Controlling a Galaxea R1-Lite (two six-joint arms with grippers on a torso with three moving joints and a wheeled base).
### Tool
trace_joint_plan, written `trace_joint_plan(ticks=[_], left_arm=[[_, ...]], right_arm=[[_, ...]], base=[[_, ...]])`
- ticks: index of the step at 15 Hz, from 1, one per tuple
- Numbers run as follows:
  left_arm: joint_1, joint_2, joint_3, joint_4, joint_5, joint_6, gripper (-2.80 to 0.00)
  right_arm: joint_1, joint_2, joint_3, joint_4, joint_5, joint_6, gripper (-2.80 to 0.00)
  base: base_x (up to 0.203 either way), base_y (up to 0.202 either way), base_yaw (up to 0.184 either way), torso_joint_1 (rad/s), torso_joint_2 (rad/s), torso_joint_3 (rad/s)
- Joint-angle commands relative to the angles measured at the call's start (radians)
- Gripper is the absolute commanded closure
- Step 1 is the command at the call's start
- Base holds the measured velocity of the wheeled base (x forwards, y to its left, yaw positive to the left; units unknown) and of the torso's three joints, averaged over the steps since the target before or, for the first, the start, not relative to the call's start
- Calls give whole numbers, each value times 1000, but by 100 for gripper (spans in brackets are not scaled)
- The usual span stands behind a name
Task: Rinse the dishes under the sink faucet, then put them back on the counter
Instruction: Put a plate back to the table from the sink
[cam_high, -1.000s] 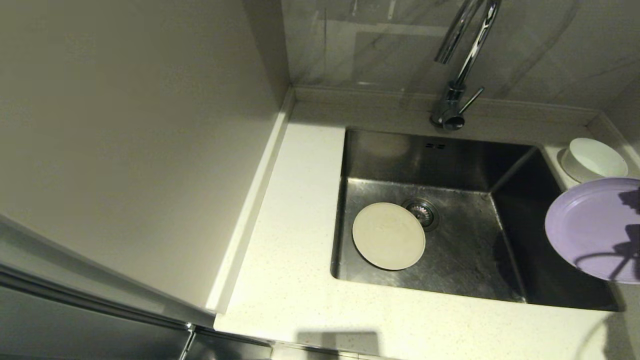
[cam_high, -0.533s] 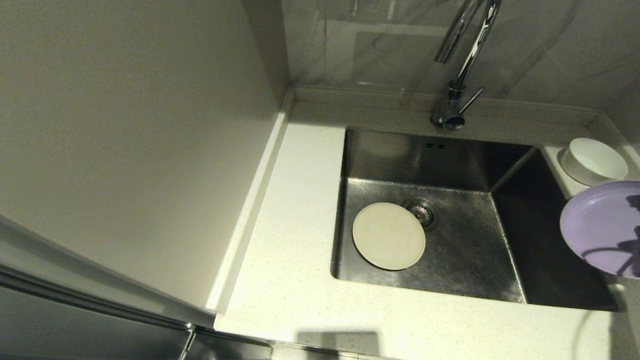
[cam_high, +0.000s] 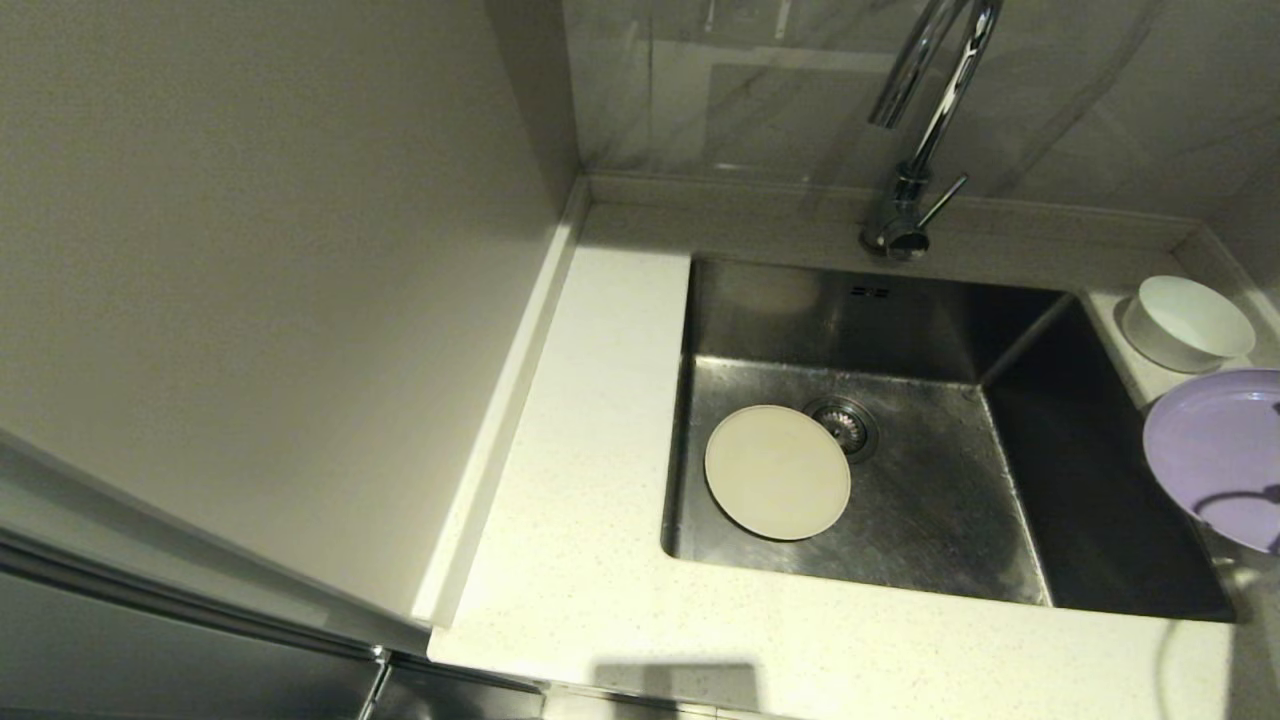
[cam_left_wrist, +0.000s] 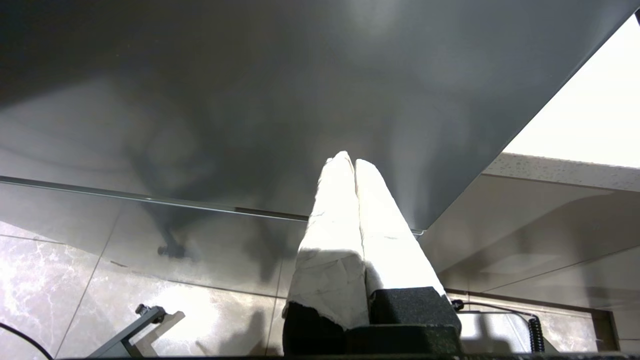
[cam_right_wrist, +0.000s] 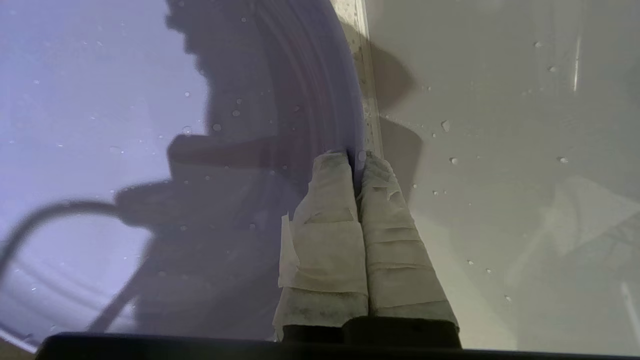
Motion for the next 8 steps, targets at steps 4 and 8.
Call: trace_joint_plan(ticks=[4,8], left_arm=[[0,-2,0,0,1,-1,0],[0,-2,0,0,1,-1,0]], right_arm=[[1,15,-3,2,-6,-4,-280],[4,11,-7,0,-4,-10,-280]], base=[[0,0,0,0,0,0],[0,0,0,0,0,0]])
